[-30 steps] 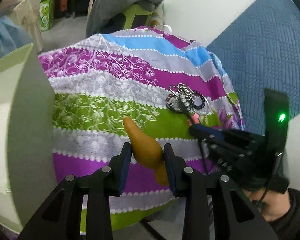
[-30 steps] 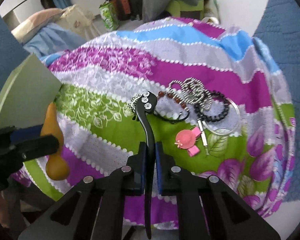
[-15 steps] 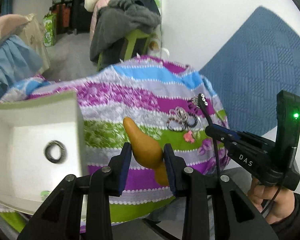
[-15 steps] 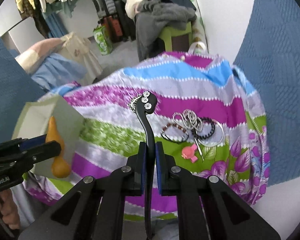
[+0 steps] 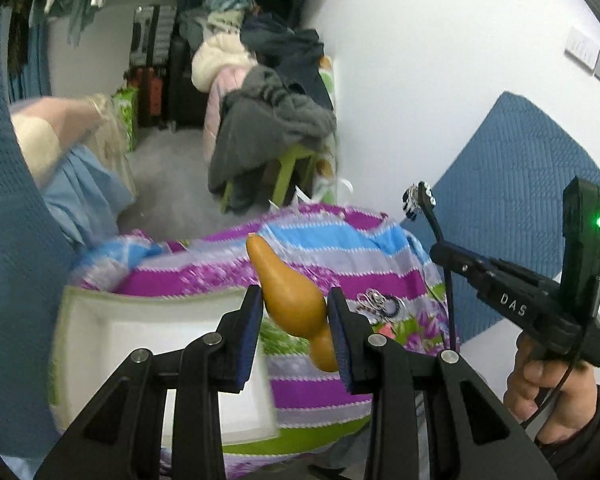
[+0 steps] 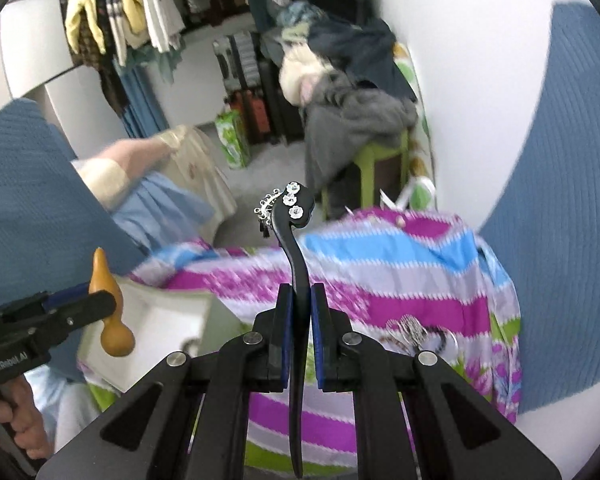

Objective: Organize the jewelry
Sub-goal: 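Carry the gourd into the box with the left tool while the right tool holds the hair stick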

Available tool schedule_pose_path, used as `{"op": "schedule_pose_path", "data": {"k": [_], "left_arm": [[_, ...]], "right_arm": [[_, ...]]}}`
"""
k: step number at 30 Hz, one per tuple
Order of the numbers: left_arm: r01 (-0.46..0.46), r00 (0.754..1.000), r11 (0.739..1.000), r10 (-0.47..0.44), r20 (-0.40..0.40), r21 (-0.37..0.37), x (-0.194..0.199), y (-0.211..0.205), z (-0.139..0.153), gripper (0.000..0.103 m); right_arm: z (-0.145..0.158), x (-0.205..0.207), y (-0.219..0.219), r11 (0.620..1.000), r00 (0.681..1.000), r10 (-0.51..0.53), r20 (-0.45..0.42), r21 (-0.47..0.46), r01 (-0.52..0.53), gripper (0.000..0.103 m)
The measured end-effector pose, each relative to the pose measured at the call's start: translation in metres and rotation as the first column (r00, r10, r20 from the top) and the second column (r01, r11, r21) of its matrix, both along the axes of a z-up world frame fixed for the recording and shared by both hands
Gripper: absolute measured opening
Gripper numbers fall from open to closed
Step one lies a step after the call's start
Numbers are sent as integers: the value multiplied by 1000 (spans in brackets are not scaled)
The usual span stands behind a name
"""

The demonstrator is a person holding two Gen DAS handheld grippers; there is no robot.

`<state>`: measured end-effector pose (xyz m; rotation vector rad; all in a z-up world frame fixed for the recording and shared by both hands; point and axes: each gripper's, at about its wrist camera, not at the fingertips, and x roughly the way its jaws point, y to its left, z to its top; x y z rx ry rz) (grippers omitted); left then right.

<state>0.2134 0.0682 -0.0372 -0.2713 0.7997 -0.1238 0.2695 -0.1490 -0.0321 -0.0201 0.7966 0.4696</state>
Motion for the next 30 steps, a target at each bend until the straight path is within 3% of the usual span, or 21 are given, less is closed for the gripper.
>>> {"op": "schedule_pose_path", "data": {"k": [5, 10, 20, 30], "left_arm": [[-31, 999, 999, 31, 24, 14, -11, 34, 12, 33], [-57, 998, 998, 57, -1, 32, -20, 72, -5, 33], [-97, 986, 995, 98, -131, 9, -21, 120, -91, 33], [-103, 973, 995, 97, -210, -18, -24, 133, -145, 33]], "right_arm": [[13, 0, 42, 999, 999, 39, 28, 26, -40, 7], [3, -5, 93, 994, 995, 102, 9, 28, -102, 7], [-65, -16, 169, 979, 976, 203, -80, 7, -203, 7], [-129, -17, 189, 974, 963, 208, -172, -59, -220, 7]]}}
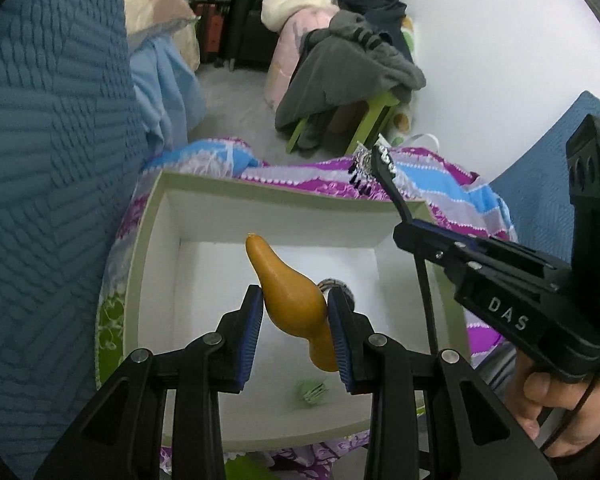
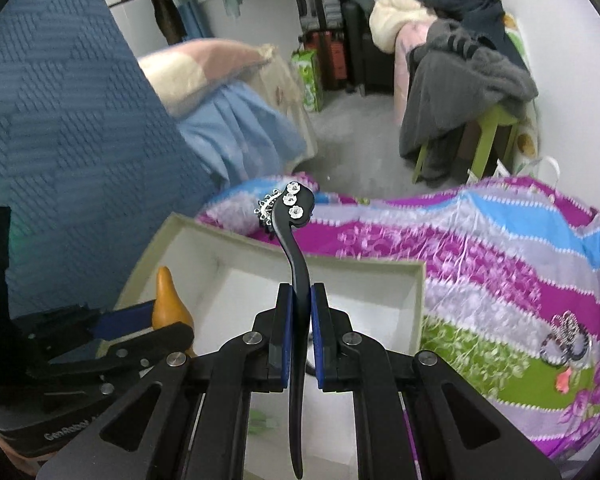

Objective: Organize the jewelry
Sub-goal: 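Carry the gourd into the box with the left tool while the right tool holds the hair stick, then open the left tool to drop the gourd while the right tool releases the hair stick into the box, then withdraw both open tools from the box back to the jewelry pile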

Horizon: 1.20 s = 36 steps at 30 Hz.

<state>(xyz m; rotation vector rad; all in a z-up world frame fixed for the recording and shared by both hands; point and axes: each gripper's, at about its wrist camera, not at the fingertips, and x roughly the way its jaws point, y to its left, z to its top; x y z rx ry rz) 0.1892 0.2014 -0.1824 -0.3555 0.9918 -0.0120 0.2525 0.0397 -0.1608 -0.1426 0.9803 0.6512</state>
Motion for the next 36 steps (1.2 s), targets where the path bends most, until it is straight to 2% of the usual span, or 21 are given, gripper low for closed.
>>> {"op": "schedule_pose_path", "data": {"k": [4, 8, 10, 11, 12, 13, 14, 20, 27, 31, 36], "left_arm": [[-6, 1000, 1000, 6, 8, -11, -3, 1, -4, 34], [2, 1000, 1000, -2, 29, 3, -4, -4, 4, 35], [-1, 999, 1000, 1, 39, 7, -4, -7, 10, 46], [-3, 998, 1000, 3, 57, 14, -5, -10, 16, 50], [-8, 998, 1000, 7, 66, 21, -5, -11, 20, 58], [-15, 997, 999, 13, 76, 29, -6, -14, 25, 65], [-21, 996, 999, 18, 89, 37, -6, -17, 32, 67], [-30, 986, 999, 22, 166, 44, -9, -37, 66, 67], [-29, 968, 999, 24, 250, 18, -9, -65, 99, 67], [-12, 960, 1000, 9, 279, 9, -4, -90, 110, 67], [18, 956, 1000, -16, 294, -6, 7, -118, 110, 67]], "right_arm": [[-10, -1, 1, 1000, 1000, 14, -25, -2, -14, 8], [-5, -2, -2, 999, 999, 34, -29, 22, -33, 9], [2, -2, -5, 999, 999, 41, -26, 36, -40, 10], [7, -2, -8, 998, 999, 43, -19, 42, -42, 14], [10, -2, -10, 998, 999, 44, -13, 45, -44, 23], [15, -2, -13, 998, 999, 48, -4, 51, -48, 25], [21, -4, -17, 997, 999, 53, 10, 58, -53, 25], [58, -9, -44, 994, 994, 52, 95, 96, -61, 25], [97, -14, -85, 991, 979, 19, 202, 125, -45, 25], [106, -14, -108, 991, 970, -5, 242, 129, -27, 25], [110, -9, -148, 989, 962, -63, 265, 143, 26, 25]]}}
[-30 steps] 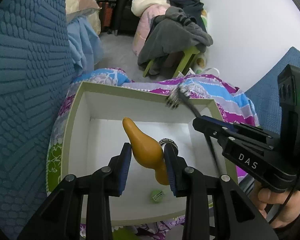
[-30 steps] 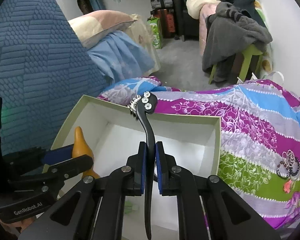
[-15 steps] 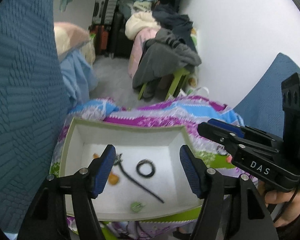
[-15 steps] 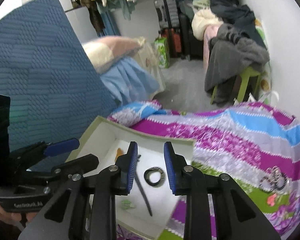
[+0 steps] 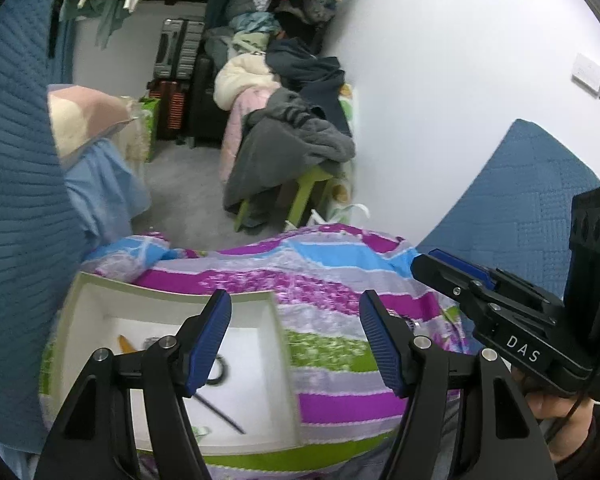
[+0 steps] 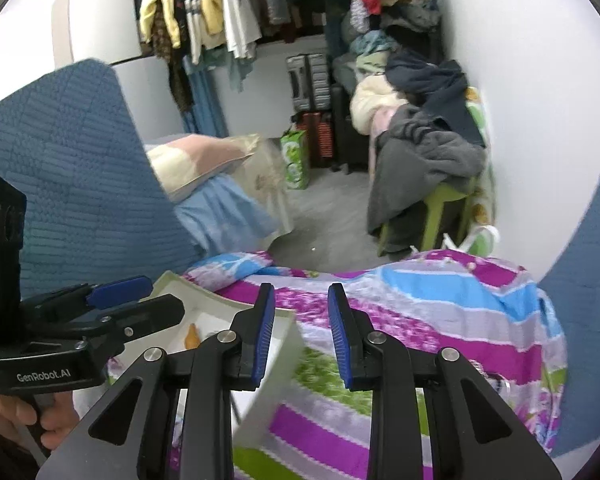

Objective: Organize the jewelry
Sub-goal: 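Withdraw both open tools from the box back to the jewelry pile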

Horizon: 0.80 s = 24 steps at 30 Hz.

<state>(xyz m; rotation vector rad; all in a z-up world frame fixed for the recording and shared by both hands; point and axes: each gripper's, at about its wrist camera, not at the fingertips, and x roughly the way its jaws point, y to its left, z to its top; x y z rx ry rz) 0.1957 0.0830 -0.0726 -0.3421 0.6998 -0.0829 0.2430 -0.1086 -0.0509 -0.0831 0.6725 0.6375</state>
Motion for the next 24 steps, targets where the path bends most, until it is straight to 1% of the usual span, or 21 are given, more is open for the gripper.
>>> {"op": "schedule_pose_path", "data": {"k": [8, 13, 17, 19, 23, 24], "left_arm": [[70, 997, 996, -69, 15, -63, 23, -49, -12, 65], [117, 993, 989, -120, -20, -87, 42, -80, -31, 65], [159, 983, 982, -168, -76, -104, 60, -108, -60, 64], [178, 976, 978, -190, -109, -112, 68, -120, -76, 64], [209, 959, 971, -226, -169, -114, 88, -149, -109, 64], [216, 955, 969, -234, -181, -117, 93, -155, -117, 60]], "right_arm": [[-10, 14, -70, 993, 993, -117, -2, 3, 117, 25], [-25, 22, -112, 984, 984, -180, -16, -3, 180, 25], [-51, 29, -139, 975, 974, -221, -57, -19, 220, 25], [-71, 34, -154, 971, 966, -238, -98, -37, 235, 25], [-104, 39, -171, 970, 956, -241, -165, -62, 234, 25], [-115, 41, -174, 970, 952, -240, -189, -71, 231, 25]]}}
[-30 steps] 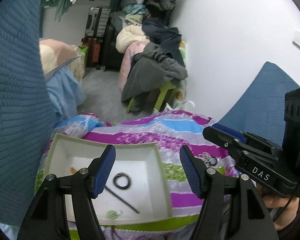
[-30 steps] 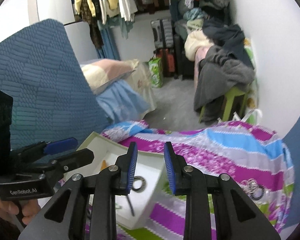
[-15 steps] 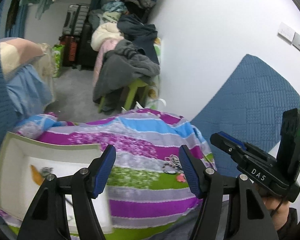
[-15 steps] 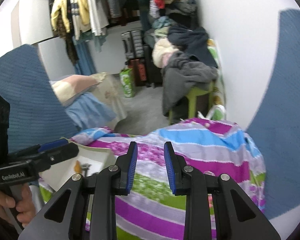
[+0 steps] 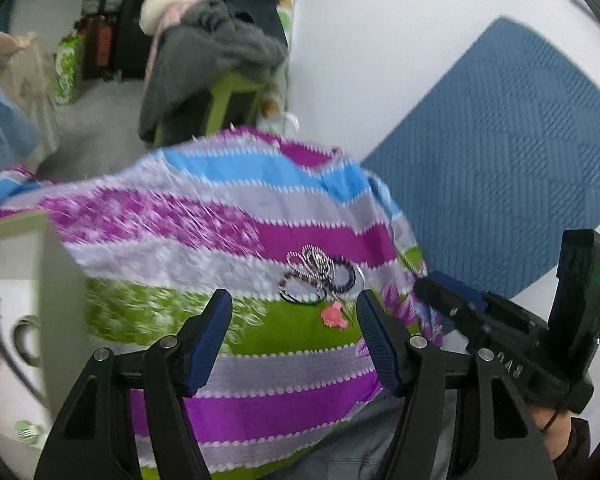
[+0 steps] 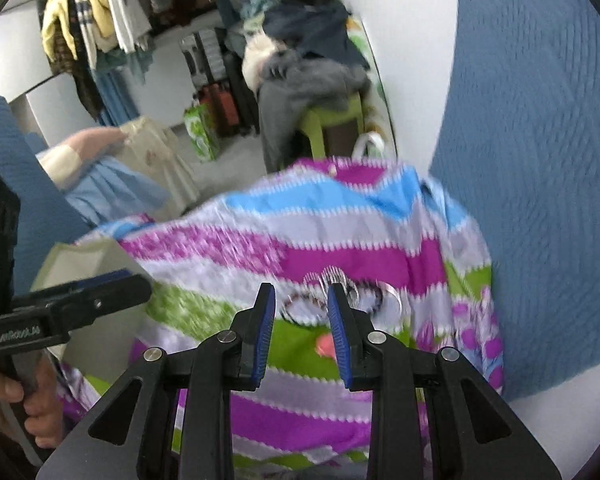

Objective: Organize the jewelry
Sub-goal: 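Withdraw both open tools from the box back to the jewelry pile, then grasp the brown beaded bracelet with the left tool while the right tool grasps the pink bow clip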

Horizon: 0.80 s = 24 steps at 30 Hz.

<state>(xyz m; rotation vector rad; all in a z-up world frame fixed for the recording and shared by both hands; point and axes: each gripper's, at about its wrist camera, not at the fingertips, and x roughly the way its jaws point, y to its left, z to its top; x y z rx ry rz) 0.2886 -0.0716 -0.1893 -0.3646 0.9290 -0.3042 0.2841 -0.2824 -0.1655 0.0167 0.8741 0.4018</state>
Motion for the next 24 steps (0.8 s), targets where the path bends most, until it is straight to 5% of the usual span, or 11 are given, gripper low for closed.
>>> {"op": "schedule_pose_path", "data": {"k": [11, 20, 24], "left_arm": [[68, 991, 997, -64, -114, 29, 51, -45, -70, 47], [74, 987, 994, -62, -149, 75, 79, -52, -104, 43], [105, 985, 990, -90, -149, 97, 87, -60, -106, 26]], "right_arm": [[-79, 23, -5, 999, 981, 34, -193, 29, -29, 25], [-105, 39, -2, 999, 972, 32, -234, 6, -32, 25], [-109, 40, 4, 998, 971, 45, -233, -24, -52, 25]]}}
